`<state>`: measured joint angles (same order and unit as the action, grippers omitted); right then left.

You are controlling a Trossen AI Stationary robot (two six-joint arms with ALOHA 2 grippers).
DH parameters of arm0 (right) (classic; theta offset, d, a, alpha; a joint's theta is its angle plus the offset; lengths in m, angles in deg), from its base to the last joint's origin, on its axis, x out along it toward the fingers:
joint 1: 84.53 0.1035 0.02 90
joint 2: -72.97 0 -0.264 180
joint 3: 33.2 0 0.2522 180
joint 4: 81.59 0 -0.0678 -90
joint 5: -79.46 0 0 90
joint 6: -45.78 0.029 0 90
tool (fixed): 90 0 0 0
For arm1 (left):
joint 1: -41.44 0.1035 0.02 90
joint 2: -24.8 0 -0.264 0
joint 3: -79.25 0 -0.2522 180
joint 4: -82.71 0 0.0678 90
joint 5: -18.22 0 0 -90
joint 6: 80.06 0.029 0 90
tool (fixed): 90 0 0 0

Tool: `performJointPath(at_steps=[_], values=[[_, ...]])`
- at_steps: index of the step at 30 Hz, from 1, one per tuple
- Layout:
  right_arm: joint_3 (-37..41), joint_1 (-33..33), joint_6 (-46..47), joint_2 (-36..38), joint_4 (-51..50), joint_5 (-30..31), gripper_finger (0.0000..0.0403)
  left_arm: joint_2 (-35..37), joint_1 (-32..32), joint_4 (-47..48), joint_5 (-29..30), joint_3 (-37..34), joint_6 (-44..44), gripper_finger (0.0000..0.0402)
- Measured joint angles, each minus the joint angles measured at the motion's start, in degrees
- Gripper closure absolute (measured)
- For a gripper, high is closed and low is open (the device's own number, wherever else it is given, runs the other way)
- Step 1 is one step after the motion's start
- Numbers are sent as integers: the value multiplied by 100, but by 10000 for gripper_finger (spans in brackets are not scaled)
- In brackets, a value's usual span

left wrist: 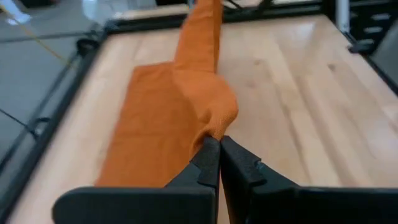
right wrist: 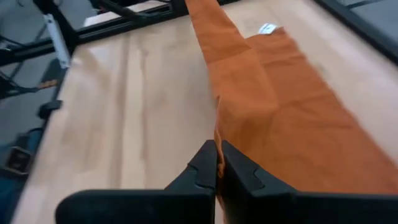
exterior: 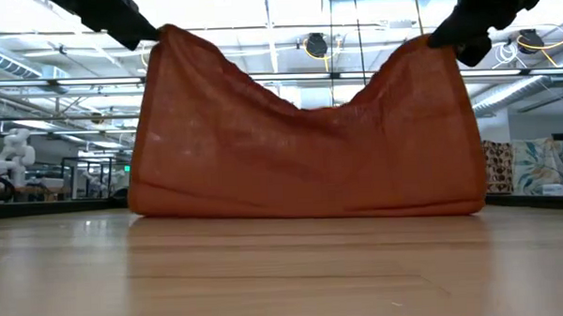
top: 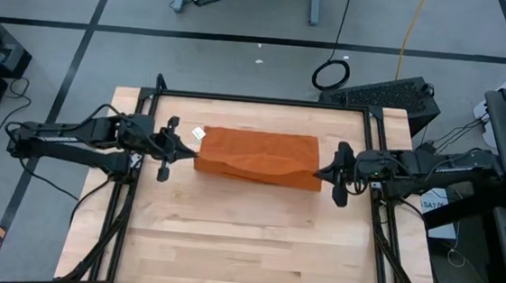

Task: Roll towel
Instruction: Roll the brown towel

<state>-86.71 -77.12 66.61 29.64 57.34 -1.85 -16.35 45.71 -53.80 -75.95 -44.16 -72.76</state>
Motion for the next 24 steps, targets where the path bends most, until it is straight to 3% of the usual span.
performJointPath(at_steps=[7,10,17,24], values=[[0,694,503,0,0,17,403,-6,-703,15,-258,0,-512,391],[0,862,579,0,-10,207,403,-6,-958,15,133,0,-657,391],[2,707,513,-151,-570,1358,403,-223,-961,514,1837,-2,-703,391],[7,33,390,-760,-960,1699,403,-1188,-616,368,2116,-2,-758,391]])
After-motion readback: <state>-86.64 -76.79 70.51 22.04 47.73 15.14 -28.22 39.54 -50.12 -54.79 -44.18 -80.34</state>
